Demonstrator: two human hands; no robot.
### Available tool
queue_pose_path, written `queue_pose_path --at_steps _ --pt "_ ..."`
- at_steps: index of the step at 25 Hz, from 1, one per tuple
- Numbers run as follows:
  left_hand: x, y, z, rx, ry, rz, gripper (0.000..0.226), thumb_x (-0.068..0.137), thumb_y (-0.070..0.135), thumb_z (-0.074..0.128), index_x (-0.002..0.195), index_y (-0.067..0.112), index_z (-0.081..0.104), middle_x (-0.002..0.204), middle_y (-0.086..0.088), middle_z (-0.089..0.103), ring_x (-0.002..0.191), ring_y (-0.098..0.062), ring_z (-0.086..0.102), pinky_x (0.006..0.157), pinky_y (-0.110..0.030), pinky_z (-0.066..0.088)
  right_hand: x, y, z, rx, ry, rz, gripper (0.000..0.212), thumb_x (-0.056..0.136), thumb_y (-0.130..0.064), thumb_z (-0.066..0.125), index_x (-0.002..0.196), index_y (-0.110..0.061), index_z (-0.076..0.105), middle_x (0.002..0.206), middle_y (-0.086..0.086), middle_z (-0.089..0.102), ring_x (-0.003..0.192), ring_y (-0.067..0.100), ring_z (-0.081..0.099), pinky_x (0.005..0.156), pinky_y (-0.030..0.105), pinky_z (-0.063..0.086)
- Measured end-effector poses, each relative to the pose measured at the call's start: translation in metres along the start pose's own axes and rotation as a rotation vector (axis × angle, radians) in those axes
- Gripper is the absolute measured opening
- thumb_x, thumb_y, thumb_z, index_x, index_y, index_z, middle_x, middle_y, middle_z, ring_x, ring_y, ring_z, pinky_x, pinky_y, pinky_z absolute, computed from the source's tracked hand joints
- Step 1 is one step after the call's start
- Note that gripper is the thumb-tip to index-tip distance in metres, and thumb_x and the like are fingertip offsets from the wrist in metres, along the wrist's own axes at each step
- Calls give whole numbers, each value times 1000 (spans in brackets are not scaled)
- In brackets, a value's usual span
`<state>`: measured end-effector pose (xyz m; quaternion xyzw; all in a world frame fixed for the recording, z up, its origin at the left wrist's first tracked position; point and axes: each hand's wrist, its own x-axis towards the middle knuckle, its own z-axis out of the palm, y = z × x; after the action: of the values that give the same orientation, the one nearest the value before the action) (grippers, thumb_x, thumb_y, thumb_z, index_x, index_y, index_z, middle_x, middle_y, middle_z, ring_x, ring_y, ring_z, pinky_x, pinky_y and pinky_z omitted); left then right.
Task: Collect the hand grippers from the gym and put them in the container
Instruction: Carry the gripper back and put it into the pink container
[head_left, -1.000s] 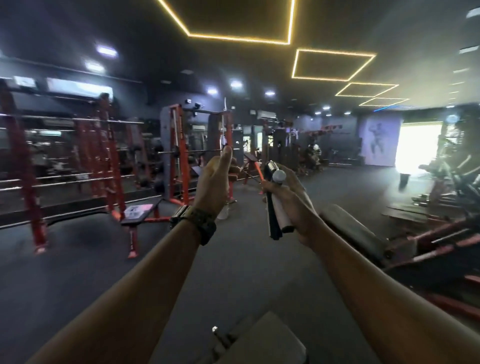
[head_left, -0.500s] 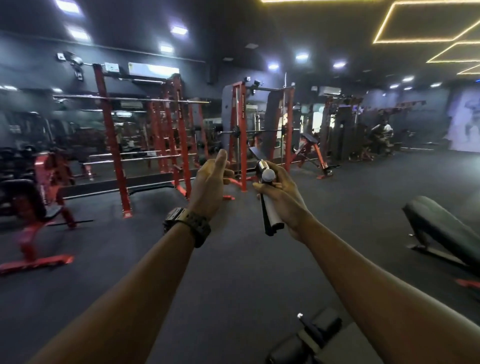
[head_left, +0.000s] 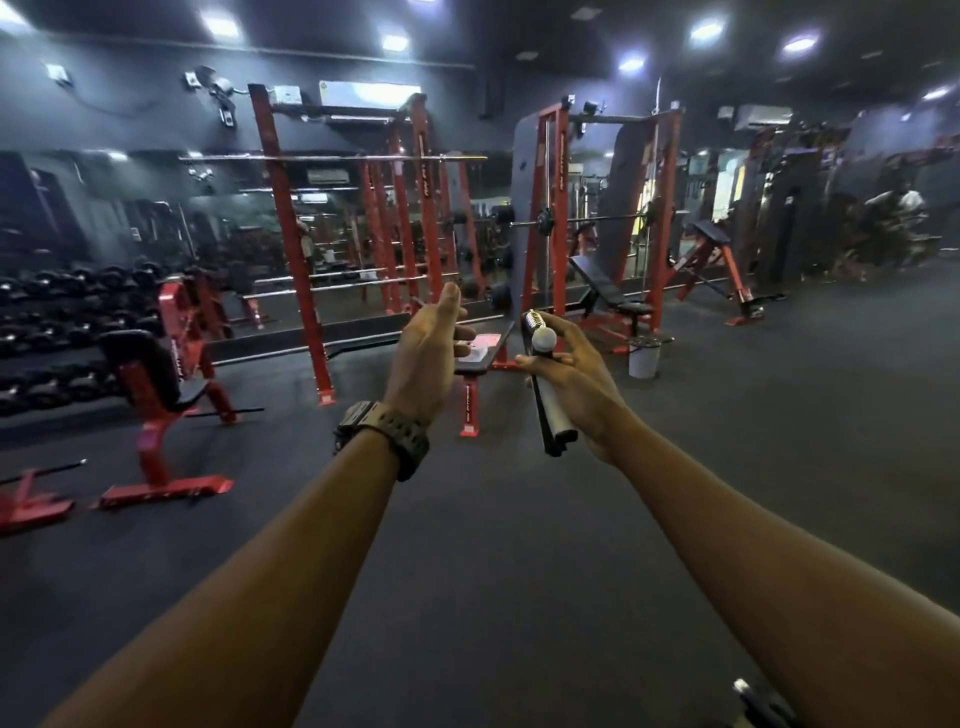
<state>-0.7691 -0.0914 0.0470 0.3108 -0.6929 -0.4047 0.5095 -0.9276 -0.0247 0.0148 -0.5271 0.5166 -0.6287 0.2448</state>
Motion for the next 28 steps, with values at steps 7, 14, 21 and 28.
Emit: queue_pose_path --at_steps 7,14,21,28 --pt "176 -76 18 -3 57 -8 62 97 60 27 113 9 60 107 -11 67 93 -21 64 79 -33 49 188 81 18 -3 33 54 52 91 -15 68 138 -29 50 112 -14 57 96 6 61 80 21 51" --pt "348 -197 31 -34 79 8 59 86 68 30 95 19 61 100 -8 67 92 -20 61 85 -39 49 353 174 38 -82 63 70 56 91 -14 67 142 -29 47 124 -1 58 98 12 62 81 24 49" --pt "558 -293 41 -96 13 -56 51 94 62 33 87 18 58 95 -6 62 86 -18 56 84 -40 46 558 248 67 -65 136 76 53 88 -20 67 137 -30 49 129 6 58 114 30 62 104 51 49" --pt "745 -397 102 -82 1 -21 55 91 65 31 94 19 61 100 -7 65 93 -22 61 89 -47 50 747 350 51 -36 94 45 57 85 -25 66 139 -32 48 131 5 56 120 29 59 108 50 45"
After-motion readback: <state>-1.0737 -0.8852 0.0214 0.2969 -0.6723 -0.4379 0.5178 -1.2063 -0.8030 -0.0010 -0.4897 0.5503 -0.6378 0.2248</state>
